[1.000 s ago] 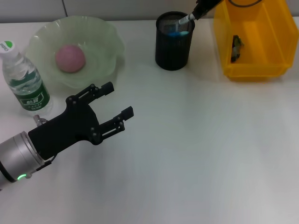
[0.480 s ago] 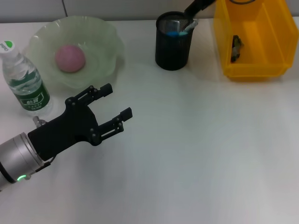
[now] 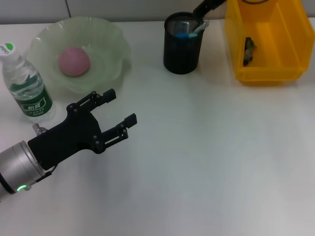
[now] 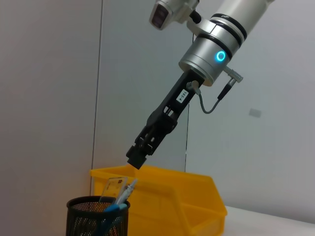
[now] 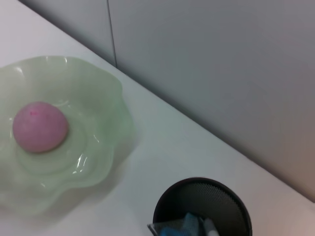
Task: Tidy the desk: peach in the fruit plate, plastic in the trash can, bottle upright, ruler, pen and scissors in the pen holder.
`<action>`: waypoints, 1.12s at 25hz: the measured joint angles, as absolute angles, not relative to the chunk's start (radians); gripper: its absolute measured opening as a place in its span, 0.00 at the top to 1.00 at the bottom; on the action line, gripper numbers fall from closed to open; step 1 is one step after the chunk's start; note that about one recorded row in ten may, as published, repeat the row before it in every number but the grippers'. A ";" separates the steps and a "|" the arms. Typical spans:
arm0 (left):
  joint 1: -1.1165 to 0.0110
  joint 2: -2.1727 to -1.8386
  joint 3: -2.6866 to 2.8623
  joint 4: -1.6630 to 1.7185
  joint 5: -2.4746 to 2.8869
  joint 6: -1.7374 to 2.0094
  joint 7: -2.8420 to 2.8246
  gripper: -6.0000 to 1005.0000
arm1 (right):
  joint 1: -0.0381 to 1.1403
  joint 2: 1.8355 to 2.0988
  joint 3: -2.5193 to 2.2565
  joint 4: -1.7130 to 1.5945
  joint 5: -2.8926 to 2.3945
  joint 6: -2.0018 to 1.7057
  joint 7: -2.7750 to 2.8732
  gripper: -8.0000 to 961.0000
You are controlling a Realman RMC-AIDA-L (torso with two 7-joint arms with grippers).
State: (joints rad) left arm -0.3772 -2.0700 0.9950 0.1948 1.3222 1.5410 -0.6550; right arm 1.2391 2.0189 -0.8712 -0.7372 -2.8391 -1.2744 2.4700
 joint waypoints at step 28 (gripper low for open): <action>-0.343 -2.042 1.009 0.209 1.345 1.575 -0.733 0.23 | 0.399 2.052 -0.863 -0.564 -1.444 -1.756 1.250 0.28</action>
